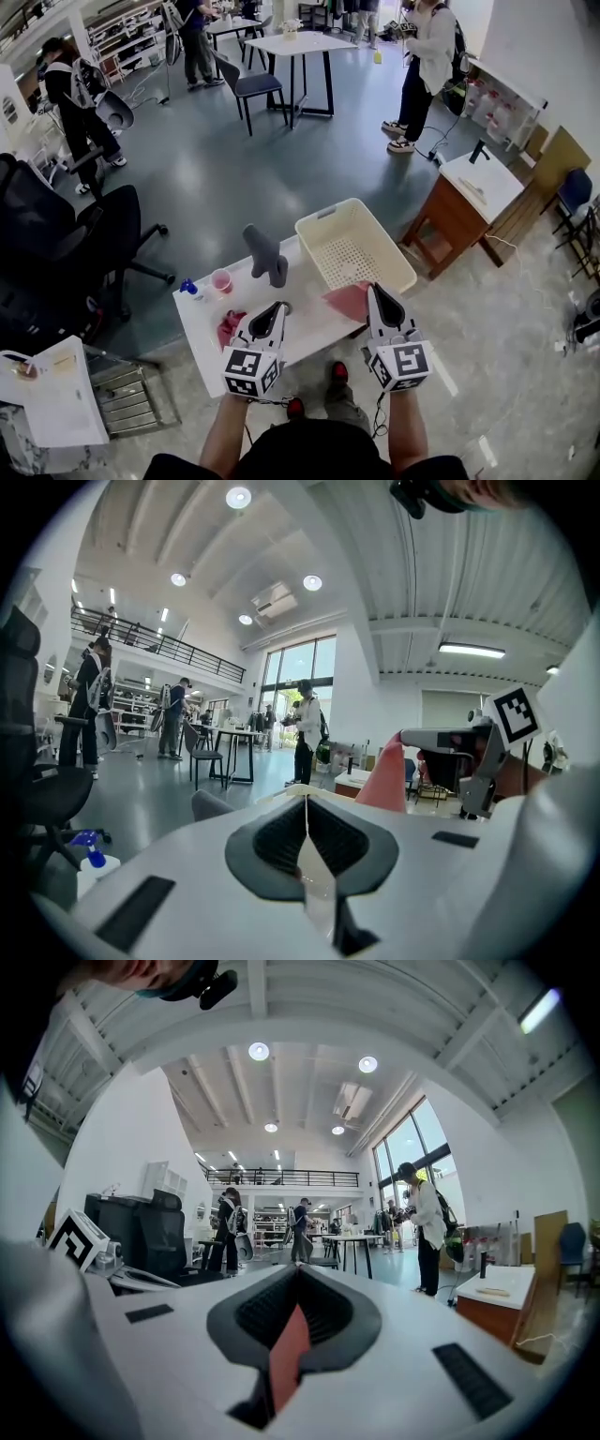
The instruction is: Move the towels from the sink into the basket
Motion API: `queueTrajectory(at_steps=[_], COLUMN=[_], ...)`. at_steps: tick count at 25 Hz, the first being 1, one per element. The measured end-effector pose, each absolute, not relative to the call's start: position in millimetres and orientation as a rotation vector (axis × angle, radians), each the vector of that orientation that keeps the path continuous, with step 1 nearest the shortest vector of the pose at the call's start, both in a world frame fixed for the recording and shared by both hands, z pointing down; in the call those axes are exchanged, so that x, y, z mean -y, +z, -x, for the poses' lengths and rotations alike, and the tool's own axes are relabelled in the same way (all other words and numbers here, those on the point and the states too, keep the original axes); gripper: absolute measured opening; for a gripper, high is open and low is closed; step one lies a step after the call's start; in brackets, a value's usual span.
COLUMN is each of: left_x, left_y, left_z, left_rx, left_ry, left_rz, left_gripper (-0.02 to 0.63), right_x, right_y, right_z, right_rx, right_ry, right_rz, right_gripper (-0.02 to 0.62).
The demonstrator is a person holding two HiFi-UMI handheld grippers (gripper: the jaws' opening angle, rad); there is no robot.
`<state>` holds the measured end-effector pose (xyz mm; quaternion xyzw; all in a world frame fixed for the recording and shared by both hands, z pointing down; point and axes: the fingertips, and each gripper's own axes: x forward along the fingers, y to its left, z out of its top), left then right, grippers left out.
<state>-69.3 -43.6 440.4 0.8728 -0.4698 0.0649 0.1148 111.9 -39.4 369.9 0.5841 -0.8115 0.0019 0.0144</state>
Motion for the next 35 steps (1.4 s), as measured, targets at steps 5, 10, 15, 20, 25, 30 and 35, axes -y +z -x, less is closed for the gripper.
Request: queueTrajectory(at_steps=[5,10,15,20,25,30,35], left_x=[70,96,118,134,147,158,169], left_y=[438,443,451,465,478,489,502], left_z=[43,25,19,19,24,31,30], left_rx=[1.405,1.45,1.517,1.593,1.654,1.716,1.741], left_ry=[0.202,0.218,0.237,0.258,0.266,0.268,0.288], left_rz=[-2.553,-2.514,-2.456,-2.382,-2.289,-2.209,-2.156], left_gripper=[0.012,0.012,0.012,0.012,0.012,0.012,0.012], right_x=[73,113,154,194,231,260,285], right_y=[362,363,385,413,436,453,472], right_z=[-136,-151,-158,-157,-154,-143,-138], right_rx=[2.556,2.593,2.615,2.635,2.647,2.668,2.673], right_ry=[-0.011,-0.009,0.038,0.092,0.136,0.169,0.206], right_rz=[-1.792,-1.724,-1.638,-1.534,-1.444,-1.354,-1.299], right_gripper=[0.034,0.034,0.034,0.034,0.034,0.034,0.034])
